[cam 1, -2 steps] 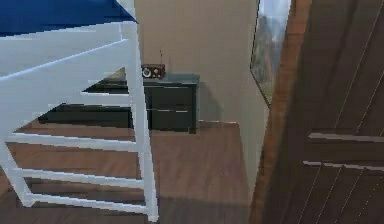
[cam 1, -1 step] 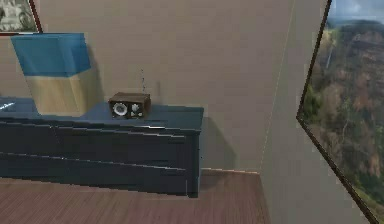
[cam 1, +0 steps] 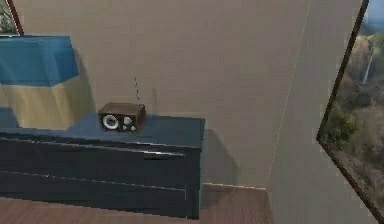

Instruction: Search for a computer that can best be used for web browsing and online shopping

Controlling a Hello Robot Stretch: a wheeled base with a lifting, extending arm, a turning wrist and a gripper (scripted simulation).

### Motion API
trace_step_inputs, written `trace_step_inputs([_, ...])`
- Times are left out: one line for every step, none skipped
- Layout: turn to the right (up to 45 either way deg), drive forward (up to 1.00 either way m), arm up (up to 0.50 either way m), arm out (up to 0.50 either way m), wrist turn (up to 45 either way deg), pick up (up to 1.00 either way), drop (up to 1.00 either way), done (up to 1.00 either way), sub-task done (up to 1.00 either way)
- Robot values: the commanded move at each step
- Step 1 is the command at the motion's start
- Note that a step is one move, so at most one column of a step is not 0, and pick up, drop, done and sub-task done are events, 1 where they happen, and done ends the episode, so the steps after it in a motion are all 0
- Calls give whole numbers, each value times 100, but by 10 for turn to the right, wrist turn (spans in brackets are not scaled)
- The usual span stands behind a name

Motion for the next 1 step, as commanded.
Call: trace_step_inputs([-450,0,0,0,0,0,0,0,0])
